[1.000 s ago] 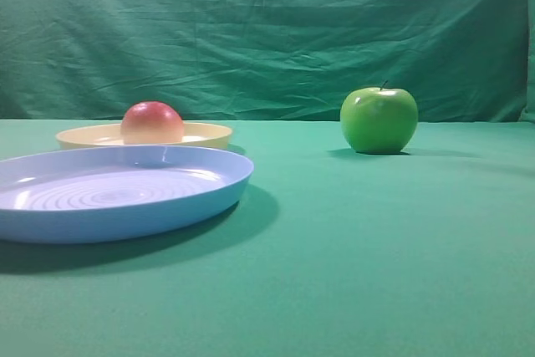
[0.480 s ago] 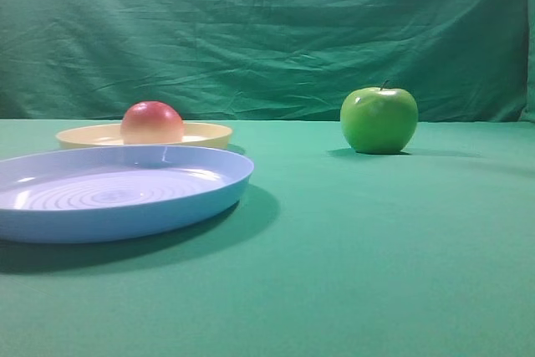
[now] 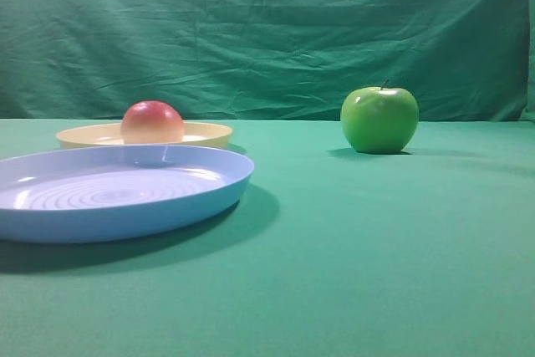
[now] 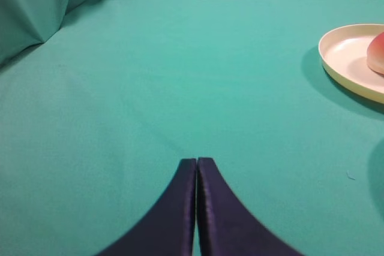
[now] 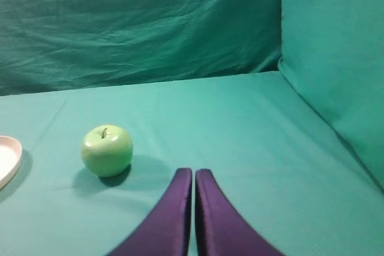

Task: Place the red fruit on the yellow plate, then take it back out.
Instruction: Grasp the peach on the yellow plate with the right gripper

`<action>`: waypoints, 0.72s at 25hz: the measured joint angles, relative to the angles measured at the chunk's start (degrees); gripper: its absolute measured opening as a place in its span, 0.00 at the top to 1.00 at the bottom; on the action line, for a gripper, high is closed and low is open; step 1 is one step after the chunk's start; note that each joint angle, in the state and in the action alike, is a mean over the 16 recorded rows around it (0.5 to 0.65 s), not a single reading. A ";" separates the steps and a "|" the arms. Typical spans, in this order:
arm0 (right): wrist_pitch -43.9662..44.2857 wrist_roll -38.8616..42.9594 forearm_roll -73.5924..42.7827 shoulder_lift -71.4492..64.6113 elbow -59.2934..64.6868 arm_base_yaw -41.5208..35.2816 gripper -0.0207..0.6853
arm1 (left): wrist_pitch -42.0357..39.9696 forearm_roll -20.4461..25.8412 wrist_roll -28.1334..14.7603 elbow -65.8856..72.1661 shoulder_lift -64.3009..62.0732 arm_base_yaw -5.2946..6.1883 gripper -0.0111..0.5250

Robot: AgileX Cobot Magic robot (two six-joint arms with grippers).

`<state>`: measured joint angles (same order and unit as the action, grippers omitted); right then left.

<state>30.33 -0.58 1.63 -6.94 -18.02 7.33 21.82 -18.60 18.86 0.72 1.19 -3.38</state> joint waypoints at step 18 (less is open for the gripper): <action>14.68 -21.28 19.32 -29.43 -25.05 8.80 0.97 | 0.00 0.00 0.12 0.00 0.00 0.00 0.98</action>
<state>45.01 -21.86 20.94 -36.37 -43.07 16.13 21.82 -18.60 18.98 0.72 1.19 -3.38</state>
